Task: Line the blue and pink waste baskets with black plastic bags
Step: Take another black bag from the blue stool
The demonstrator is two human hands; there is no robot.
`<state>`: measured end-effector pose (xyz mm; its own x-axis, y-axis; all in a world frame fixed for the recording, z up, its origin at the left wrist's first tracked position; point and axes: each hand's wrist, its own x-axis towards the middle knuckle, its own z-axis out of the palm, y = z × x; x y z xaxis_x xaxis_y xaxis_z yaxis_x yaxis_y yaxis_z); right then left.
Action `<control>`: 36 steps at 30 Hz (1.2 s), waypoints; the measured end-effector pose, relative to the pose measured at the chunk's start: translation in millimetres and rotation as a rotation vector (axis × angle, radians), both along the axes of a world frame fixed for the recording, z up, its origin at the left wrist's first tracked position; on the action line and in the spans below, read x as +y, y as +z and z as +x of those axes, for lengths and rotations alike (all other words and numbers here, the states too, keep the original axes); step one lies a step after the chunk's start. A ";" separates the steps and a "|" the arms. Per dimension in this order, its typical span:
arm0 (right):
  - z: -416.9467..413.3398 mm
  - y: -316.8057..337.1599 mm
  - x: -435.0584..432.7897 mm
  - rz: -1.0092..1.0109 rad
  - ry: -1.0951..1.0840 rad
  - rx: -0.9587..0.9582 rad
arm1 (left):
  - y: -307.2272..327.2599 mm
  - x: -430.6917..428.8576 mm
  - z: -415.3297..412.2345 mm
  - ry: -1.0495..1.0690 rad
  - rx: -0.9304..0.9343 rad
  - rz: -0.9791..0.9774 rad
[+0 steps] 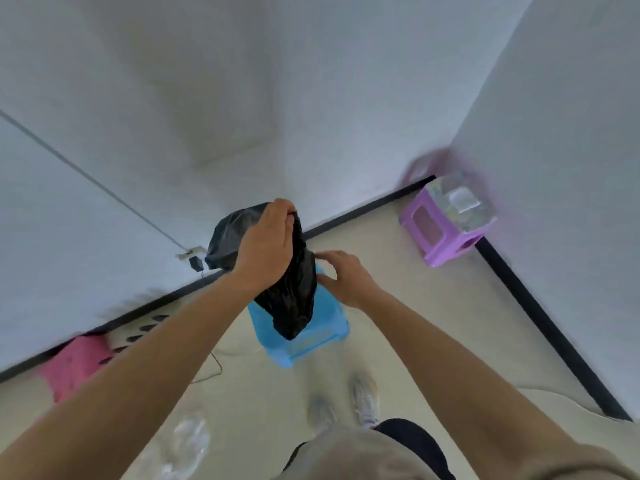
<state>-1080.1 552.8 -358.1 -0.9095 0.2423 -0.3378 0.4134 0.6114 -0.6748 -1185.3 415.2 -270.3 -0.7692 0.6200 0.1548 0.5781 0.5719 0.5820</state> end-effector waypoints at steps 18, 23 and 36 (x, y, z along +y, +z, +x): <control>321.9 135.3 40.1 -0.256 -0.847 0.223 | 136.9 169.0 284.6 -1.110 0.076 0.359; 473.4 169.7 -5.6 -0.463 -0.919 0.316 | 158.3 179.6 444.1 -1.406 -0.136 0.393; 992.6 126.8 -177.9 0.249 -2.486 0.287 | 114.4 162.2 901.0 -2.028 0.524 0.135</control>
